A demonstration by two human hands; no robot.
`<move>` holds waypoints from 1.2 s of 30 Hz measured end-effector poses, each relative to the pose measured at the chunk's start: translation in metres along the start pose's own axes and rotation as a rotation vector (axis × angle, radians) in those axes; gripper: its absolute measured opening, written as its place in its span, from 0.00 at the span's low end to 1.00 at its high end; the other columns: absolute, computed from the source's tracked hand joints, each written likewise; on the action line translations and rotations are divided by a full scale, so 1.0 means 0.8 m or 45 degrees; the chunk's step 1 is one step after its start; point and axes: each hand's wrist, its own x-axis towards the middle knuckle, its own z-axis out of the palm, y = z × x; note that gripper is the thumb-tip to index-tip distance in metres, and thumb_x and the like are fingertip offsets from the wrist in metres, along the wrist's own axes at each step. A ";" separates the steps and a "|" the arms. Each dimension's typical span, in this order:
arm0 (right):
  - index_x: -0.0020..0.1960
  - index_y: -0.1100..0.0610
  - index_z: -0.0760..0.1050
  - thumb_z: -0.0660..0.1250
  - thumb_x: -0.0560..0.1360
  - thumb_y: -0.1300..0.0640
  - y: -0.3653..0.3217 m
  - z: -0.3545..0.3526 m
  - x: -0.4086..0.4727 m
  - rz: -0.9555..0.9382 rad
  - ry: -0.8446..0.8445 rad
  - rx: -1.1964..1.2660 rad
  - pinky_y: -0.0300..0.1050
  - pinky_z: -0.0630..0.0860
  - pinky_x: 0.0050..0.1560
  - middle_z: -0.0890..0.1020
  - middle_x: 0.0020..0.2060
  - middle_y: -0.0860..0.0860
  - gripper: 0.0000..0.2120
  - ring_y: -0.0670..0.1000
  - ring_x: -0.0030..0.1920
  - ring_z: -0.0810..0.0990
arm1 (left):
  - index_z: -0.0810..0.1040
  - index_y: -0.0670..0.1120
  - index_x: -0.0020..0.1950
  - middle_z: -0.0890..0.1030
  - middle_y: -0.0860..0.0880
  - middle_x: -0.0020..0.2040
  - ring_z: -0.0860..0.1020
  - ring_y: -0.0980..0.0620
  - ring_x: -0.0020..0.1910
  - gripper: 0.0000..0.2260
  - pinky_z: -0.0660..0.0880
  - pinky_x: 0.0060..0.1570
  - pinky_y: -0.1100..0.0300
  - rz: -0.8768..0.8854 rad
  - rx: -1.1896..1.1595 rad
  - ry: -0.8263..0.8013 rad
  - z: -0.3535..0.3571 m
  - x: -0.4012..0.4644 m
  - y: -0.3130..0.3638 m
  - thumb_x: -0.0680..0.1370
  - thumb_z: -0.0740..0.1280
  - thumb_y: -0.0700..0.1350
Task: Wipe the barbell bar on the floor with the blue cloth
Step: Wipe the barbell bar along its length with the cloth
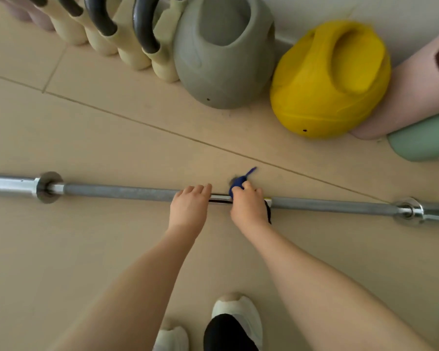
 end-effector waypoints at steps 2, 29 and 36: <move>0.63 0.58 0.70 0.55 0.76 0.66 -0.019 0.004 -0.004 -0.209 -0.022 0.011 0.52 0.68 0.59 0.69 0.64 0.56 0.17 0.61 0.59 0.68 | 0.82 0.42 0.52 0.85 0.46 0.46 0.84 0.47 0.36 0.25 0.78 0.34 0.58 0.025 -0.033 0.055 0.002 -0.011 -0.009 0.56 0.78 0.34; 0.63 0.60 0.67 0.55 0.76 0.68 -0.012 0.032 -0.023 -0.232 0.089 -0.070 0.55 0.62 0.62 0.67 0.65 0.60 0.17 0.64 0.57 0.69 | 0.78 0.44 0.41 0.78 0.47 0.37 0.79 0.44 0.35 0.21 0.76 0.37 0.55 -0.025 0.260 -0.060 0.004 -0.033 -0.065 0.53 0.81 0.41; 0.61 0.60 0.73 0.60 0.71 0.67 -0.039 0.031 -0.012 -0.508 0.159 -0.189 0.55 0.74 0.50 0.76 0.57 0.61 0.18 0.65 0.48 0.77 | 0.76 0.46 0.34 0.76 0.49 0.32 0.77 0.47 0.29 0.20 0.71 0.28 0.60 0.128 0.241 -0.051 0.004 -0.018 -0.075 0.49 0.81 0.40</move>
